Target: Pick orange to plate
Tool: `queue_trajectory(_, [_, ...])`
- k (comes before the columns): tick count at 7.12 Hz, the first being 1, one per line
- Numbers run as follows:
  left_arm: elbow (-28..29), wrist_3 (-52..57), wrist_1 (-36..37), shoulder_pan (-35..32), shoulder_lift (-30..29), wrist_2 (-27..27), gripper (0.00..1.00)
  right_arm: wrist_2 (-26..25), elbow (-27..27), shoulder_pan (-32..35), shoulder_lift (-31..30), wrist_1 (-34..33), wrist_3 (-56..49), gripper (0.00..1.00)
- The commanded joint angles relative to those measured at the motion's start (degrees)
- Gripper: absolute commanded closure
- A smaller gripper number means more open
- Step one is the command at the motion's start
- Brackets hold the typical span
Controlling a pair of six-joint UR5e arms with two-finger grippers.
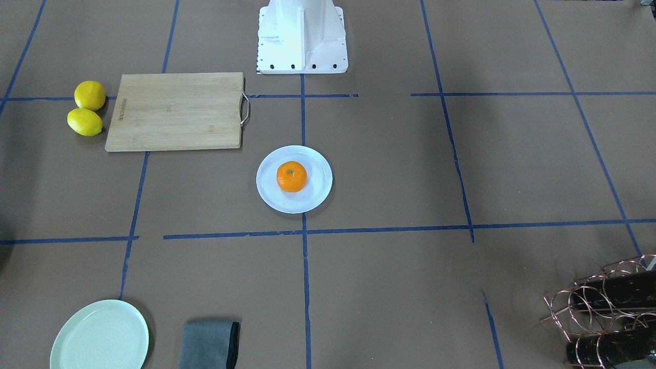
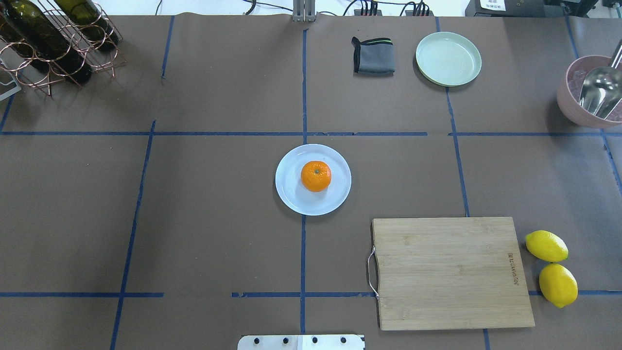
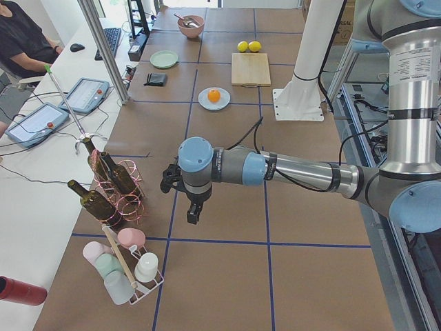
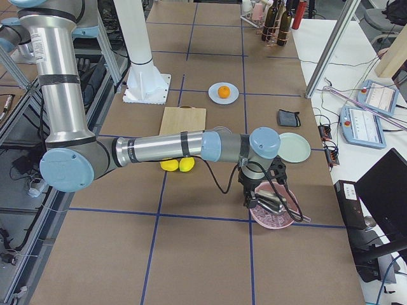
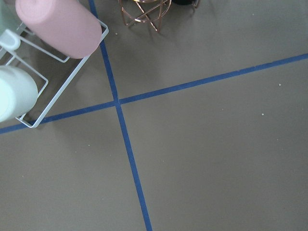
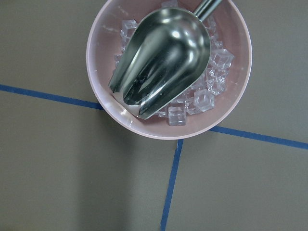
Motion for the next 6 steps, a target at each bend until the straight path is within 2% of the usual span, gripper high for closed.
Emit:
queue_trajectory(1, [2.78, -0.05, -0.08, 0.55, -4.45, 1.82, 0.0, 0.1, -0.76, 0.03, -0.45, 0.04, 0.31, 0.0])
queue_trajectory(2, [2.02, 0.21, -0.08, 0.46, -4.4, 4.45, 0.0, 0.01, -1.03, 0.03, -0.54, 0.04, -0.13, 0.0])
queue_trajectory(6, [2.18, -0.23, 3.17, 0.2, -1.32, 3.69, 0.0, 0.1, -0.94, 0.03, -2.65, 0.04, 0.31, 0.0])
